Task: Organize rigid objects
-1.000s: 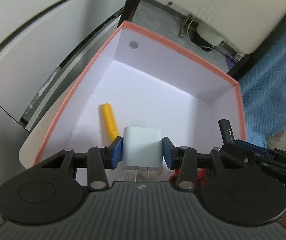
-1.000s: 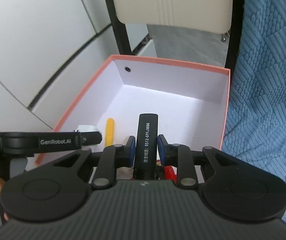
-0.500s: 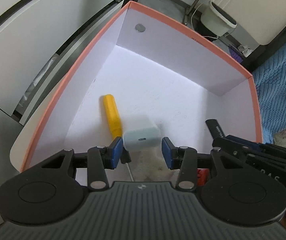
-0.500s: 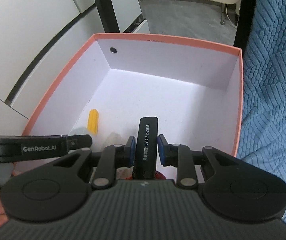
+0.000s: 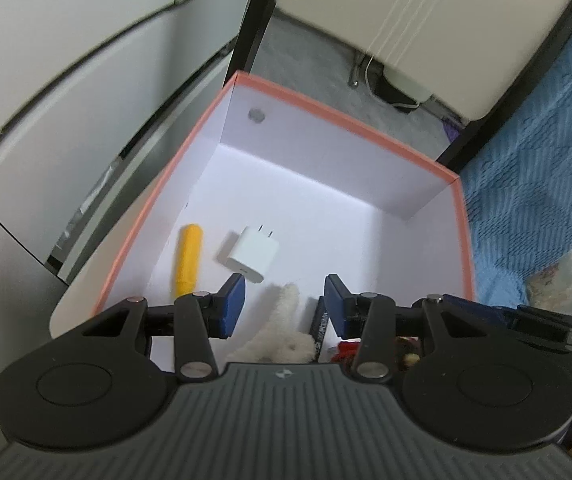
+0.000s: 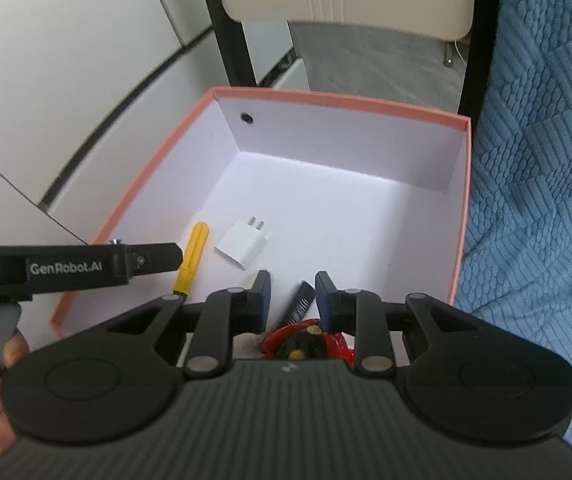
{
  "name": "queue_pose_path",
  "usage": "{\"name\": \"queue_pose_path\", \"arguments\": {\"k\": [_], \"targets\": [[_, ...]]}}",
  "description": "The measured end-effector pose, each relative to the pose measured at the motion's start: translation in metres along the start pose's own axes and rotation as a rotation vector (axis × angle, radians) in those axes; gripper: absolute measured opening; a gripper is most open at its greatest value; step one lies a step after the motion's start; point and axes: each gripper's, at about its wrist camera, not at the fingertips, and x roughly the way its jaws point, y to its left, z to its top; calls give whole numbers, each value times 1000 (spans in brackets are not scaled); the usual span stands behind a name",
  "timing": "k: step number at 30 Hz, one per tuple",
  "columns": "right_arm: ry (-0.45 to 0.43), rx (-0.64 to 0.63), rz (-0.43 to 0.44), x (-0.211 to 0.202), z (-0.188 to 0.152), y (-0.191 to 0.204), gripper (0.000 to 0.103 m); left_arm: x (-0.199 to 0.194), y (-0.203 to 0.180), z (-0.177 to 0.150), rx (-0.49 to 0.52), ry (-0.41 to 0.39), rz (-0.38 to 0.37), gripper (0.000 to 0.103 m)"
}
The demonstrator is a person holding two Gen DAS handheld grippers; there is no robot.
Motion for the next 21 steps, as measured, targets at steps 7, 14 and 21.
{"name": "queue_pose_path", "arguments": {"k": [7, 14, 21], "targets": [[-77, -17, 7, -47, -6, 5, 29, -47, -20, -7, 21, -71, -12, 50], [-142, -42, 12, -90, -19, 9, 29, -91, -36, -21, 29, -135, -5, 50], [-188, -55, 13, -127, -37, 8, 29, -125, -47, -39, 34, -174, -8, 50]]}}
